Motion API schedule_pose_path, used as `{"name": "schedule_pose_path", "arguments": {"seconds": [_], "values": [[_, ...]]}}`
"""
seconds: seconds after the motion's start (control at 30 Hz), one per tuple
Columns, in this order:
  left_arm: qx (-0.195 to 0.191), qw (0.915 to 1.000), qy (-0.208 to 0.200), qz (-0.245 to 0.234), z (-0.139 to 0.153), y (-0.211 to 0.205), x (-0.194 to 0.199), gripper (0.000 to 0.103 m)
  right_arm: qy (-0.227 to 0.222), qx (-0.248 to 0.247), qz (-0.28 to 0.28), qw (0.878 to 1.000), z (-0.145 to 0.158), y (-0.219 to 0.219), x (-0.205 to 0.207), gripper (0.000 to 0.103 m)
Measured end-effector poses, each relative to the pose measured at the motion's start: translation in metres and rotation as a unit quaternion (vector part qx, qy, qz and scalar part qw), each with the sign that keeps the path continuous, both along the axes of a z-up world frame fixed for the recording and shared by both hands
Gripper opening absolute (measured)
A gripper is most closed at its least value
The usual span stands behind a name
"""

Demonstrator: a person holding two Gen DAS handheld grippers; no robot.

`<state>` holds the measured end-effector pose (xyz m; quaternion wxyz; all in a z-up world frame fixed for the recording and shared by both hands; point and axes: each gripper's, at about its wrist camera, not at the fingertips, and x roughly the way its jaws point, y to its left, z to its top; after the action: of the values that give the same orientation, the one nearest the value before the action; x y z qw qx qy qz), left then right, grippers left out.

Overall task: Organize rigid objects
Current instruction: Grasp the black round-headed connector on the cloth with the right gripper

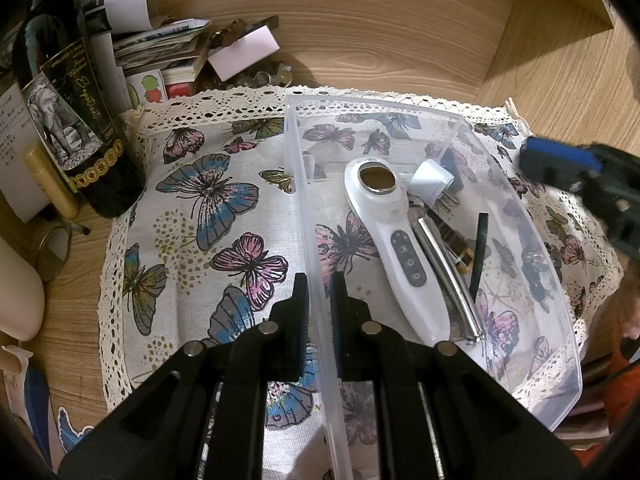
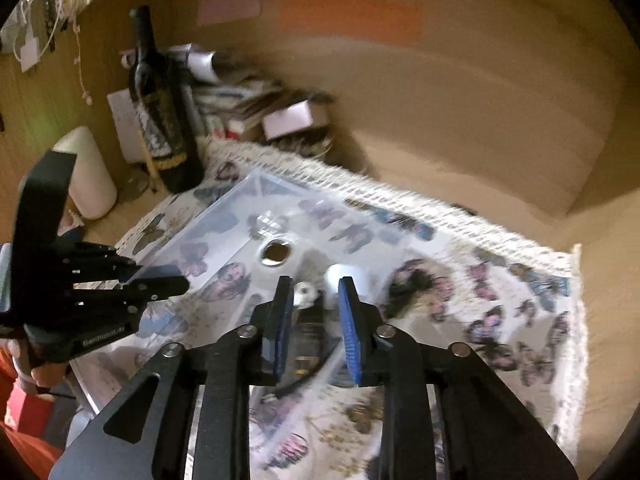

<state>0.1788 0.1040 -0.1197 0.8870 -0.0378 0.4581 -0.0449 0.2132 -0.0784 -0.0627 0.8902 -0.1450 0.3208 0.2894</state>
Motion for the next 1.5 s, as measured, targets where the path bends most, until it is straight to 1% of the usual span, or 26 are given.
{"name": "schedule_pose_path", "arguments": {"seconds": [0.03,0.17,0.3,0.37,0.53,0.7,0.8,0.9,0.93,0.97,1.0,1.17,1.37,1.5], "values": [[0.000,1.0000,0.000,0.000,0.000,0.000,0.000,0.010,-0.005,0.001,-0.006,1.000,0.003,-0.005,-0.002,0.027],[0.000,1.0000,0.000,-0.001,0.000,0.000,0.000,0.010,-0.016,0.006,-0.042,0.999,0.006,-0.033,-0.006,0.037],[0.001,1.0000,0.000,-0.001,0.000,0.000,0.000,0.010,-0.005,0.002,-0.073,0.997,-0.005,-0.056,-0.005,0.037],[0.000,1.0000,0.000,-0.001,0.000,0.000,0.000,0.010,0.007,-0.004,-0.088,0.996,-0.016,-0.065,-0.003,0.038],[0.000,1.0000,0.000,0.000,0.000,0.000,0.000,0.010,0.054,-0.008,-0.113,0.992,-0.050,-0.082,0.004,0.038],[0.000,1.0000,0.000,0.000,0.000,0.001,0.000,0.010,0.098,-0.004,-0.128,0.987,-0.079,-0.093,0.010,0.038],[0.000,1.0000,0.000,-0.001,0.000,0.001,0.000,0.010,0.111,-0.007,-0.134,0.985,-0.091,-0.096,0.011,0.038],[-0.001,1.0000,0.000,0.000,0.000,0.000,0.000,0.010,0.124,0.006,-0.134,0.983,-0.097,-0.099,0.013,0.037],[-0.001,1.0000,0.000,0.000,0.000,0.000,0.000,0.010,0.124,0.007,-0.133,0.983,-0.097,-0.100,0.012,0.037],[-0.001,1.0000,0.000,0.000,0.000,0.001,0.000,0.010,0.121,0.009,-0.134,0.984,-0.097,-0.101,0.012,0.032],[-0.001,1.0000,0.000,0.000,0.000,0.001,0.000,0.010,0.119,0.008,-0.135,0.984,-0.097,-0.101,0.012,0.029],[-0.001,1.0000,0.000,0.000,0.000,0.001,0.000,0.010,0.093,0.005,-0.132,0.987,-0.085,-0.096,0.008,0.029],[-0.002,1.0000,0.000,0.000,0.000,0.001,0.000,0.010,0.054,0.007,-0.118,0.992,-0.057,-0.084,0.006,0.029],[-0.002,1.0000,0.000,0.000,0.000,0.001,0.000,0.010,0.029,0.018,-0.103,0.994,-0.035,-0.072,0.006,0.029]]}}
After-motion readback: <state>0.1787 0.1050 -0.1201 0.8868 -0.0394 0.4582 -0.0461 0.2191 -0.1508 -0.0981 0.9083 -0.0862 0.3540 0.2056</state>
